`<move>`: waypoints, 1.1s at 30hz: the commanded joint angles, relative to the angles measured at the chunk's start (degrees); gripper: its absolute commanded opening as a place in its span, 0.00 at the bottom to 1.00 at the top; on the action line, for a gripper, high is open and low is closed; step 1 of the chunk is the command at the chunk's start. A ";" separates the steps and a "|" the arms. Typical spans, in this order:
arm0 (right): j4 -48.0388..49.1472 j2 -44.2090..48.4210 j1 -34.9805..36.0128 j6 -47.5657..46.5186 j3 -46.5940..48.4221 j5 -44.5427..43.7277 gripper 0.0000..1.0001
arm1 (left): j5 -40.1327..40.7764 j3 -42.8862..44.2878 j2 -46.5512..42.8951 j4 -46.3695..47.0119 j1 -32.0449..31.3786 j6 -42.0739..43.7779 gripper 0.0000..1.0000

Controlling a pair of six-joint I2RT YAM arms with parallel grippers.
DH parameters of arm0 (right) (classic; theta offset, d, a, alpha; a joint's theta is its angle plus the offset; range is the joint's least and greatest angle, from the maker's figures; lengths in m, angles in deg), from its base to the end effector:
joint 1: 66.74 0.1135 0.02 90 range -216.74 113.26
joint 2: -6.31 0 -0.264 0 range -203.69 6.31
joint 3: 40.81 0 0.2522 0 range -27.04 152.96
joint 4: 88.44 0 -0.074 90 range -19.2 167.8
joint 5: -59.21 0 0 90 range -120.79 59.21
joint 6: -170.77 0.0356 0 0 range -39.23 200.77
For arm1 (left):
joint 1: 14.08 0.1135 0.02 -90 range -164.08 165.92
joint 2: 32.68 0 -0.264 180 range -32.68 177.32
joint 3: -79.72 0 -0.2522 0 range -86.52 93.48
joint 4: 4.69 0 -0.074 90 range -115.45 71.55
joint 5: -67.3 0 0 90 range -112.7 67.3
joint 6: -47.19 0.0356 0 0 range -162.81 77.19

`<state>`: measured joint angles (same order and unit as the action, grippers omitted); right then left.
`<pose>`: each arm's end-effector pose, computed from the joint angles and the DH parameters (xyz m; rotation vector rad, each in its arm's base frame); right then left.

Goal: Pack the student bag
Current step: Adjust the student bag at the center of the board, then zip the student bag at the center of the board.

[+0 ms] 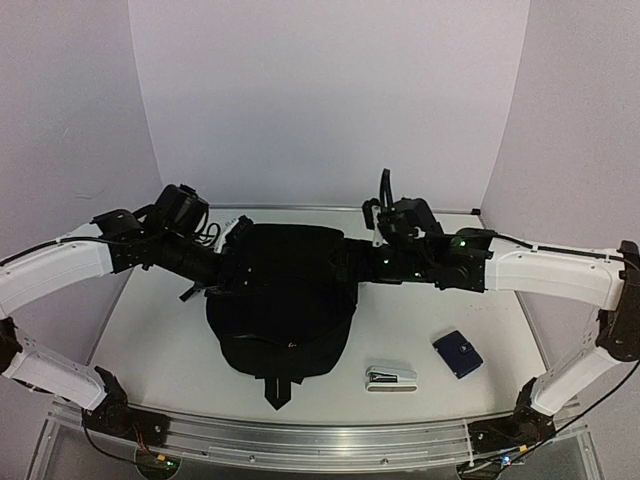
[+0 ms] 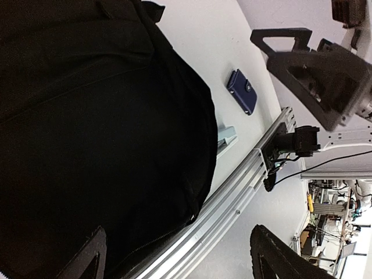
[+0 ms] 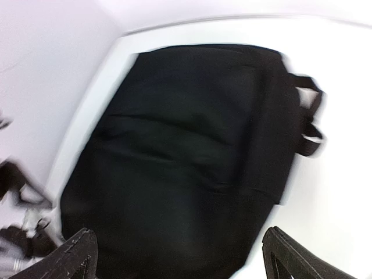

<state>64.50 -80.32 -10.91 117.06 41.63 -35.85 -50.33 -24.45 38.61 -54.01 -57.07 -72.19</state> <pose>0.1989 0.2875 0.3018 -0.3246 2.2130 0.8377 0.1801 -0.1905 0.3092 0.5604 2.4966 -1.1310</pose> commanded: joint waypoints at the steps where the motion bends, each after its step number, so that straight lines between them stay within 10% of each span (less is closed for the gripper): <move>1: -2.56 -0.56 -2.54 6.24 -4.78 -1.10 0.98 | 6.25 5.75 5.68 1.89 -4.85 -4.04 0.85; 11: 12.39 -5.65 -2.68 13.16 -12.33 13.84 0.85 | 9.68 14.25 18.85 -4.23 -11.82 -6.02 0.69; 33: 14.35 -7.64 -2.73 13.16 -13.32 13.66 0.69 | 11.59 23.10 31.87 -12.48 -16.21 -6.20 0.25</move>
<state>76.43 -87.33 -13.92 130.29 28.46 -22.10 -39.35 -4.23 69.55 -64.43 -72.50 -78.58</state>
